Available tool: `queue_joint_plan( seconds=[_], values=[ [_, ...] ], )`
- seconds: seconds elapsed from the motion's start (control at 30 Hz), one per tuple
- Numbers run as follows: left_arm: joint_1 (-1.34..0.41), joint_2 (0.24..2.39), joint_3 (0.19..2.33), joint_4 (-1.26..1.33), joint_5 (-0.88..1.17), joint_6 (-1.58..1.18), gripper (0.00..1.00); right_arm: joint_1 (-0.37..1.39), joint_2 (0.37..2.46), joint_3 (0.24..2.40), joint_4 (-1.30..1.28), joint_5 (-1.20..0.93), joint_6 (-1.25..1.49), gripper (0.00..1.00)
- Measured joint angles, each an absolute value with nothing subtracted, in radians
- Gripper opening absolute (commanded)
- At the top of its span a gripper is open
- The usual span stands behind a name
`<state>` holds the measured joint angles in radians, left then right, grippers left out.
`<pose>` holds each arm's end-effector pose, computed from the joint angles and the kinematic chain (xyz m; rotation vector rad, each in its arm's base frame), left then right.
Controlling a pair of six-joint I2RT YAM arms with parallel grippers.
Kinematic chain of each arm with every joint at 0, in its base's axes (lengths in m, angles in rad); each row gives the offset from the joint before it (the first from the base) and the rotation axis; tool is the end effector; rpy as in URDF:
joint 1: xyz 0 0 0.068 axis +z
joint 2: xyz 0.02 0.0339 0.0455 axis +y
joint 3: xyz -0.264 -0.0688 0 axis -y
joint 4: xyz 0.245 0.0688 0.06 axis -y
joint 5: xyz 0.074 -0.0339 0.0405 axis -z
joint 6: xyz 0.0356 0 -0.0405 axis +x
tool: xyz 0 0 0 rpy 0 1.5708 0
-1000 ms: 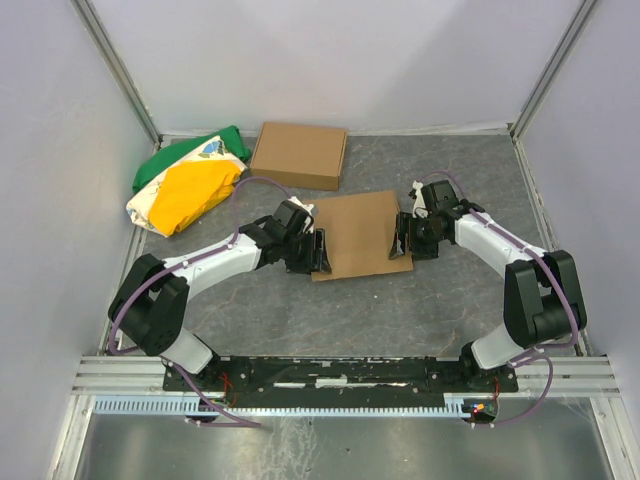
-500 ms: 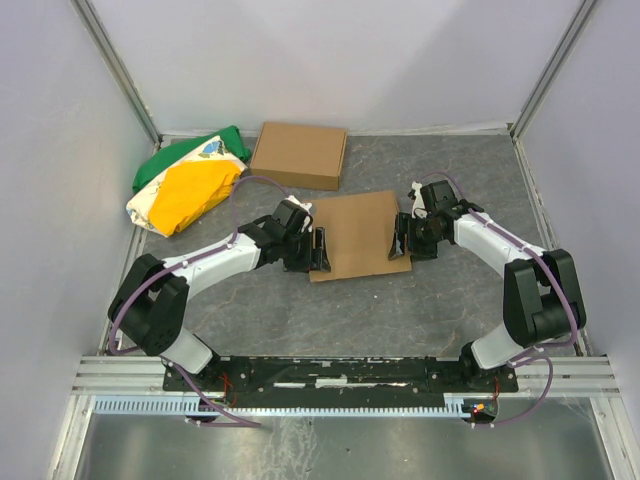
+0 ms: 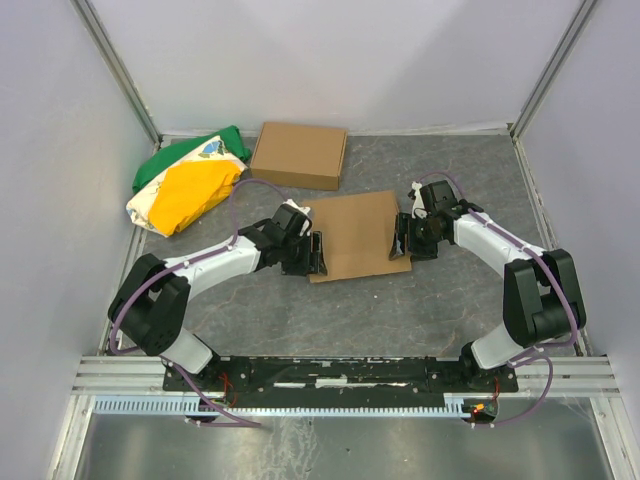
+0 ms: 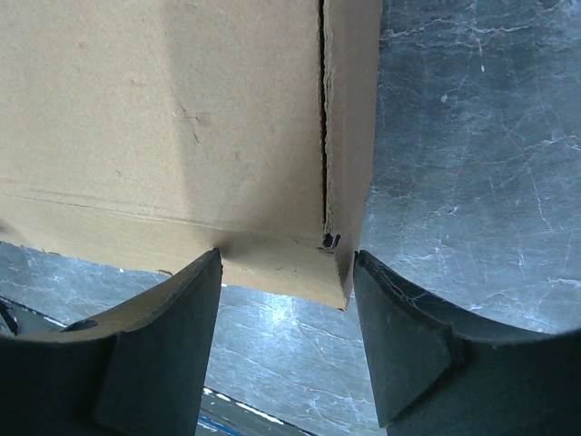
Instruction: Fold the paper box
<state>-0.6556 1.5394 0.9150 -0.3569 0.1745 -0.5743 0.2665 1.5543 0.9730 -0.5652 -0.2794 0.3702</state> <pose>0.2389 -0.1916 0.1922 0.1801 2.6764 -0.6613 0.2848 0.0879 0.1945 0.0598 2.7734 0.5572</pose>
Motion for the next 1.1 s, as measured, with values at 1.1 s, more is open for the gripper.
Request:
queue_joint_plan(
  seconds=[1.1],
  values=[
    [-0.653, 1.617, 0.855, -0.21, 0.06, -0.572, 0.63, 0.271, 1.579, 0.848, -0.418, -0.119, 0.415, 0.4]
  ],
)
